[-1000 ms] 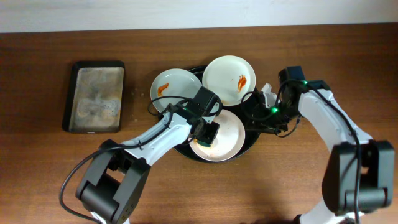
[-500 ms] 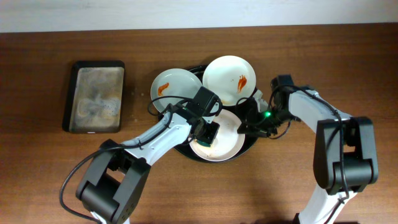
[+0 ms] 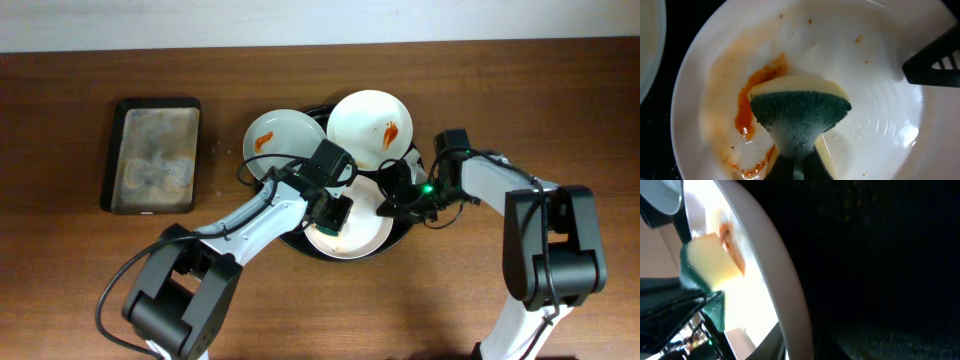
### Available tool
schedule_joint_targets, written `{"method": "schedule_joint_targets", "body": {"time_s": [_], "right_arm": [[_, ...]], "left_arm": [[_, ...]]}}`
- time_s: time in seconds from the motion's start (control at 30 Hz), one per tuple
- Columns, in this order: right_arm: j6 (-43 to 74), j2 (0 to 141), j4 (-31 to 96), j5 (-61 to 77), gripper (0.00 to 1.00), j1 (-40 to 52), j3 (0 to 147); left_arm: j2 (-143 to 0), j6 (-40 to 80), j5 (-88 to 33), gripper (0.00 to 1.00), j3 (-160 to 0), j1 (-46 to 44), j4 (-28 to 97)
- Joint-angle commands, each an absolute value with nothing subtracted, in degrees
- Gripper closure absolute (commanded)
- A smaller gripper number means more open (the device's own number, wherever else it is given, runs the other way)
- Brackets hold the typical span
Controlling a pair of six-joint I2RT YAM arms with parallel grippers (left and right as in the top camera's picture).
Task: Clean dirty plates on tray and stack at the side
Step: 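Scrub the front plate with the sponge while the right gripper holds it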
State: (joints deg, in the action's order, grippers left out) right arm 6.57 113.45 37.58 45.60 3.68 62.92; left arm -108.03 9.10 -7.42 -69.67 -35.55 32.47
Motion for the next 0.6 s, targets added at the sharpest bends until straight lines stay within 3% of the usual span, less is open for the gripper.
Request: {"method": "schedule_joint_targets", "body": {"time_s": [0.0, 0.2, 0.27, 0.3, 0.57], "right_arm": [[10.2, 114.0, 35.1, 48.2, 0.81, 3.7, 60.8], [10.6, 114.0, 34.2, 48.5, 0.76, 3.7, 60.6], [10.5, 114.0, 33.5, 49.1, 0.82, 3.7, 60.6], [10.5, 114.0, 33.1, 49.9, 0.96, 3.7, 60.6], [10.6, 114.0, 32.8, 50.0, 0.96, 3.6, 60.6]], "left_arm": [[-108.4, 9.6, -7.2, 1.0, -69.3, -35.4, 32.6], [-108.4, 9.6, -7.2, 1.0, -69.3, -35.4, 32.6], [-108.4, 9.6, -7.2, 1.0, -69.3, -35.4, 32.6], [-108.4, 9.6, -7.2, 1.0, -69.3, -35.4, 32.6], [-108.4, 9.6, -7.3, 1.0, -69.4, -35.4, 32.6]]}}
